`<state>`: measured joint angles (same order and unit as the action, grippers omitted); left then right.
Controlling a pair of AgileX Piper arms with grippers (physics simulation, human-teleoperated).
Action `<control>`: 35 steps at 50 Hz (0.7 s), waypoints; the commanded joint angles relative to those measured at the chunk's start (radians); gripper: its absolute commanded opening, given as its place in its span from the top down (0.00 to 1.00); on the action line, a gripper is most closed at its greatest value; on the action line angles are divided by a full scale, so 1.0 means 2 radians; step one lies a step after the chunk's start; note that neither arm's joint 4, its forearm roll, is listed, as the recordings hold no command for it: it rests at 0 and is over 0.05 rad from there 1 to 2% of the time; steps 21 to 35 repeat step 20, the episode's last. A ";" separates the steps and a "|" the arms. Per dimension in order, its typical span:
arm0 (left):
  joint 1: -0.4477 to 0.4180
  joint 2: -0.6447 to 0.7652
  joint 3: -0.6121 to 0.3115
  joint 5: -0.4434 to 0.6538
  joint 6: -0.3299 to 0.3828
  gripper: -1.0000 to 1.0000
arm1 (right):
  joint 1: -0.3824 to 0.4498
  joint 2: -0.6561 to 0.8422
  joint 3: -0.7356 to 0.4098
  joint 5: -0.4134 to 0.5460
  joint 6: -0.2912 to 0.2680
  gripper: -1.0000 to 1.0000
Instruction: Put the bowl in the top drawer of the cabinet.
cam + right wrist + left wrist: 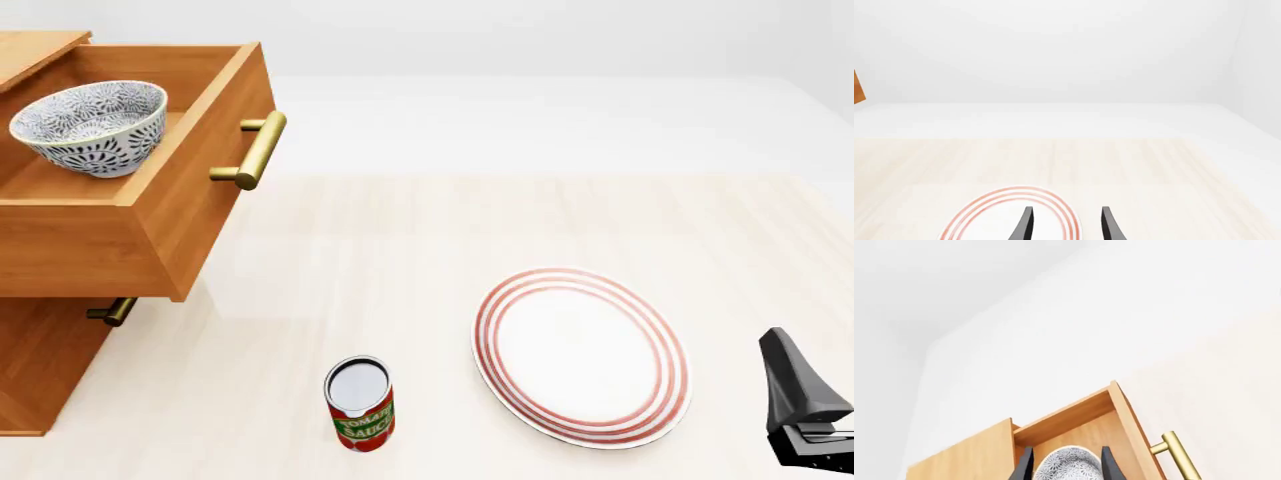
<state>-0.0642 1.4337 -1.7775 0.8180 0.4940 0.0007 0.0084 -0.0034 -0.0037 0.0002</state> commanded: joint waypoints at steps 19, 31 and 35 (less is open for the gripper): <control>-0.008 0.008 -0.108 0.049 -0.006 0.00 | 0.000 0.000 0.000 0.000 0.000 0.00; -0.008 0.004 -0.113 0.042 -0.004 0.00 | 0.000 0.000 0.000 0.000 0.000 0.00; -0.008 0.004 -0.113 0.042 -0.004 0.00 | 0.000 0.000 0.000 0.000 0.000 0.00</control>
